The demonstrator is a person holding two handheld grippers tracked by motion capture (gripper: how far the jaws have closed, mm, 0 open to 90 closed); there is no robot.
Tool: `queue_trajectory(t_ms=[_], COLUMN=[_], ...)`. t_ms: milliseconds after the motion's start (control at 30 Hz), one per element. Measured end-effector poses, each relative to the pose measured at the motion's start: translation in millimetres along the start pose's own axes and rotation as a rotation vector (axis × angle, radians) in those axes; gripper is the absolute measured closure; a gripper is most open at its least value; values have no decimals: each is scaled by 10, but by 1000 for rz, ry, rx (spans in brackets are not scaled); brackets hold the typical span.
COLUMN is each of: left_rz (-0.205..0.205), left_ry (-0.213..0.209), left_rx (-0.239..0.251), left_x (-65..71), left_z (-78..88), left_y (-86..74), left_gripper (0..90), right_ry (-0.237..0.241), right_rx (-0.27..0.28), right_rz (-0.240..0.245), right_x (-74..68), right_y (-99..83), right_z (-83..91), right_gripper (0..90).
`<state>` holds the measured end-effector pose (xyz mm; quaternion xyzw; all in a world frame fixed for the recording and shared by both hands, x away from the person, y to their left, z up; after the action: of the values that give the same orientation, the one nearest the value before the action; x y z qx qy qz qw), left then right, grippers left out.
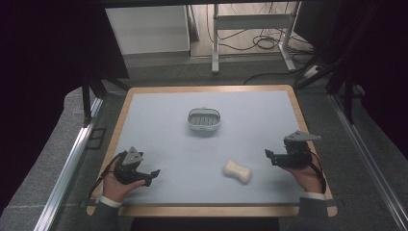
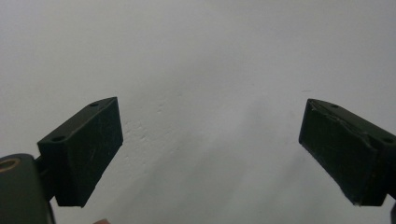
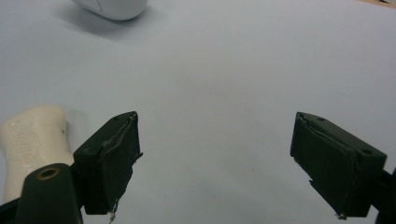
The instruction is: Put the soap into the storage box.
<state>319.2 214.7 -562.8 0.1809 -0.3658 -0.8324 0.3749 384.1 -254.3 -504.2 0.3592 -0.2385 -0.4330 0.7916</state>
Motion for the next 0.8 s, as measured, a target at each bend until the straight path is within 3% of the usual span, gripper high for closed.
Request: queue_trajectory(t_ms=[467,633,800], left_rz=[-8,-11,-10], left_ry=[-8,-12,-12], left_rx=[-5,-4,-5], left_x=[15,20,15], left_z=[-9,-10,-21], left_y=[5,7,4], left_gripper=[67,67,67], right_ry=[58,95,138], right_rx=[-11,-11,-51], right_rz=[61,102,140], right_x=[-166,-295,-424], right_y=[148,231,235], right_z=[34,29,-22], right_gripper=[196,207,210])
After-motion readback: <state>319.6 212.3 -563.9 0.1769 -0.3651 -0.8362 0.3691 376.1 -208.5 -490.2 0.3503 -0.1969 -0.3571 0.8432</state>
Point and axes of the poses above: each handheld gripper's, and its own axes: z roughly backward along the jaws, y roughly out of its top, x roughly to its right, the point moved 6 cm from there along -z, roughly forward along the jaws, and after that the axes turned 2 degrees about -y, right-handed, at the moved point
